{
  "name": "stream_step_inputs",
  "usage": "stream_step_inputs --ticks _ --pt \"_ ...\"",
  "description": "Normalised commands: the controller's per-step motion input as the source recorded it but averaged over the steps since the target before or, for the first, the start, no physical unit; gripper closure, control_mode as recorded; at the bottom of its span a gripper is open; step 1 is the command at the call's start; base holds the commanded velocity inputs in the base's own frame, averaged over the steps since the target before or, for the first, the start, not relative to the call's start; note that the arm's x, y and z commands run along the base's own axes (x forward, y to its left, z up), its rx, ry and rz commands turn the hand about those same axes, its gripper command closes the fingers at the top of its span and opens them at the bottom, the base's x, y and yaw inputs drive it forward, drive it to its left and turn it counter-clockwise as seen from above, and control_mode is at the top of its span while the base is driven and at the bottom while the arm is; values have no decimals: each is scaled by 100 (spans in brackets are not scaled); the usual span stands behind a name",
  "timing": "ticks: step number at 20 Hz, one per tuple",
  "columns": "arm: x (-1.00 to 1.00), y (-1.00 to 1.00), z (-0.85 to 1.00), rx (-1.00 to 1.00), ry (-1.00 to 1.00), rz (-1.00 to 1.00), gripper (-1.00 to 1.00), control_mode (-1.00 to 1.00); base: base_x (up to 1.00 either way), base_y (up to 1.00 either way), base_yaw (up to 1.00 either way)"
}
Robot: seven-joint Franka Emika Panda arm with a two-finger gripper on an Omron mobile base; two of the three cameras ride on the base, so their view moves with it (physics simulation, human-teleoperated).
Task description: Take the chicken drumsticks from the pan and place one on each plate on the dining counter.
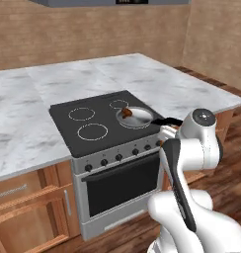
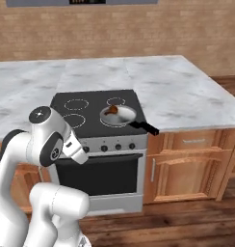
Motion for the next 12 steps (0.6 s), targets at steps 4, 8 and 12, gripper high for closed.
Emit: stream_step_inputs --ticks 4,8,12 --pt "0 0 0 0 0 0 -100 100 49 -51 39" --pt "0 0 0 0 0 0 -100 100 50 -57 34" --pt "0 0 0 0 0 0 -100 100 56 -49 30"
